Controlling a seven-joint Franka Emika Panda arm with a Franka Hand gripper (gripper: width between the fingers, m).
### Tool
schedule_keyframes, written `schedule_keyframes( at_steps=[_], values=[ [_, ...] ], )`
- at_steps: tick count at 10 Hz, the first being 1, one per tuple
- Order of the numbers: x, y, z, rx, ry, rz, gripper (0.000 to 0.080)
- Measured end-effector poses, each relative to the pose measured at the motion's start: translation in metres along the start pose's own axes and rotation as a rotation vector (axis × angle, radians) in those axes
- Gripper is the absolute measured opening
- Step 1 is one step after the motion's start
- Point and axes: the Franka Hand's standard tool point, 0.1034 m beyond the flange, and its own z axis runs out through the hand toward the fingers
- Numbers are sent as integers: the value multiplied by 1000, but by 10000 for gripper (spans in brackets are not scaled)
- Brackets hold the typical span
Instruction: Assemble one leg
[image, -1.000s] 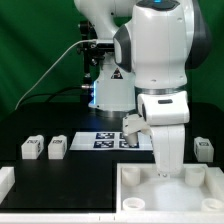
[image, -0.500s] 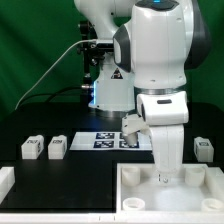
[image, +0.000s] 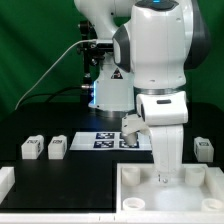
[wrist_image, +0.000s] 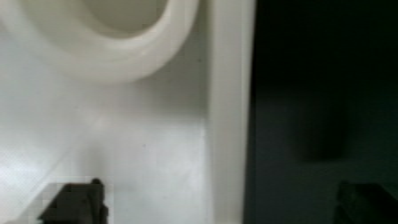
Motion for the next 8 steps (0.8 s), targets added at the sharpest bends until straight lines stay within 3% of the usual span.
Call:
schedule_keyframes(
  at_steps=[2, 5, 7, 8],
  values=[
    [0, 0, -1, 0, 1, 31, 649],
    [16, -14, -30, -23, -2, 242, 649],
    [45, -27, -46, -35, 19, 590, 649],
    [65, -36, -45, -32, 33, 739, 649]
  ],
)
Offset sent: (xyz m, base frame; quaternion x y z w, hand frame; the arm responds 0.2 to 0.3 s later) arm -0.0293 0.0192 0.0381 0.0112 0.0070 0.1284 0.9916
